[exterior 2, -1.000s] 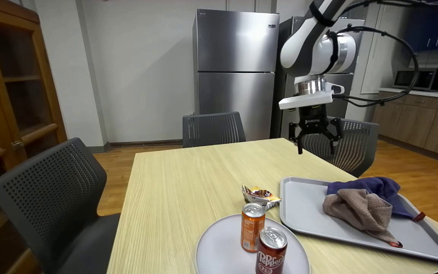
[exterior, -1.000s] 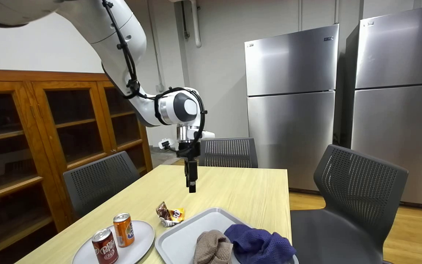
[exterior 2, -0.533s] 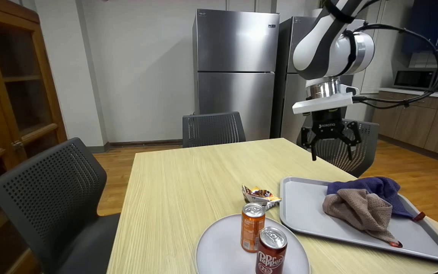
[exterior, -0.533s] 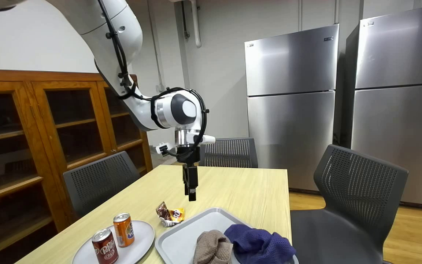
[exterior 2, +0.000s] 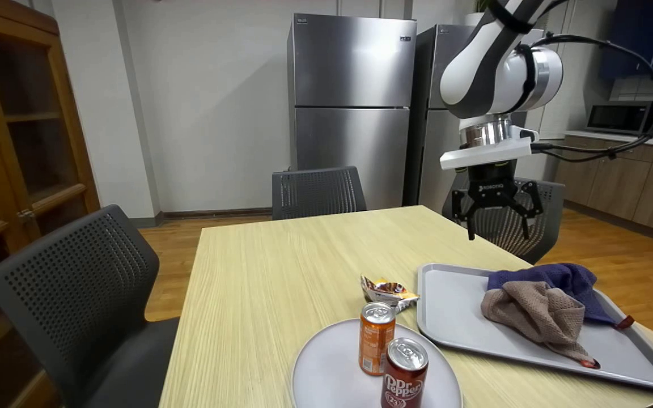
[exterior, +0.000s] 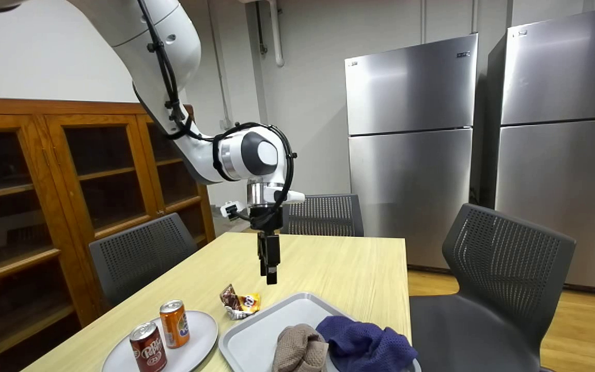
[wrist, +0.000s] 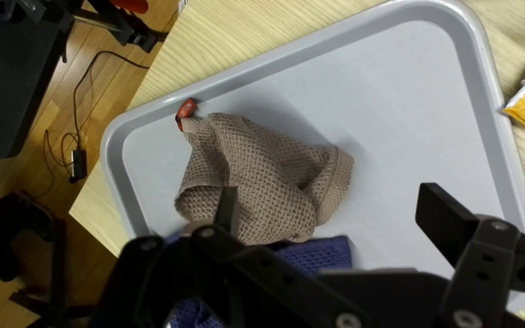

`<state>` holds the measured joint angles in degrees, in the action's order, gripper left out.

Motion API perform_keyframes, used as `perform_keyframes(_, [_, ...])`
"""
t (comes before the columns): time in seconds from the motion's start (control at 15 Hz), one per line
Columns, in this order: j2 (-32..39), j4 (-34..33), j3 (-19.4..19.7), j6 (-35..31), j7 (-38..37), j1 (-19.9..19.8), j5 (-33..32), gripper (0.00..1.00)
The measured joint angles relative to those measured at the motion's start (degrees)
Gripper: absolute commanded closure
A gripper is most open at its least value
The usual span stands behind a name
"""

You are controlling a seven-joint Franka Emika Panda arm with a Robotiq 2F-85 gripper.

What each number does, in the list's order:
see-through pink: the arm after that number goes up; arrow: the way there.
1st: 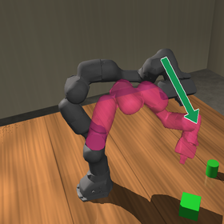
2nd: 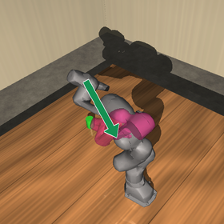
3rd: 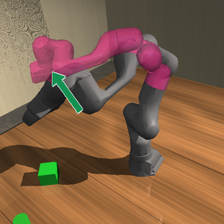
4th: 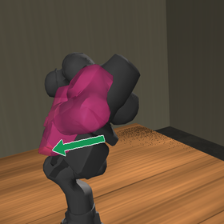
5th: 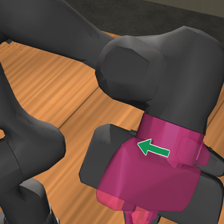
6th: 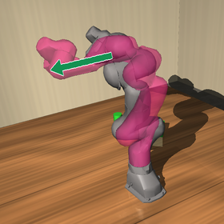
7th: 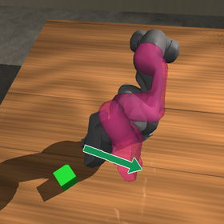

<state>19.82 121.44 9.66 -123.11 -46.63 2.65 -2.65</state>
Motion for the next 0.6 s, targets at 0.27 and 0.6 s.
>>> perform_keyframes(0.27, [0.1,0.4,0.0,-1.3,0.0,0.0,-0.1,0.00])
perform_keyframes(0.6, [0.1,4.0,0.5,-10.2,0.0,0.0,-1.6,0.00])
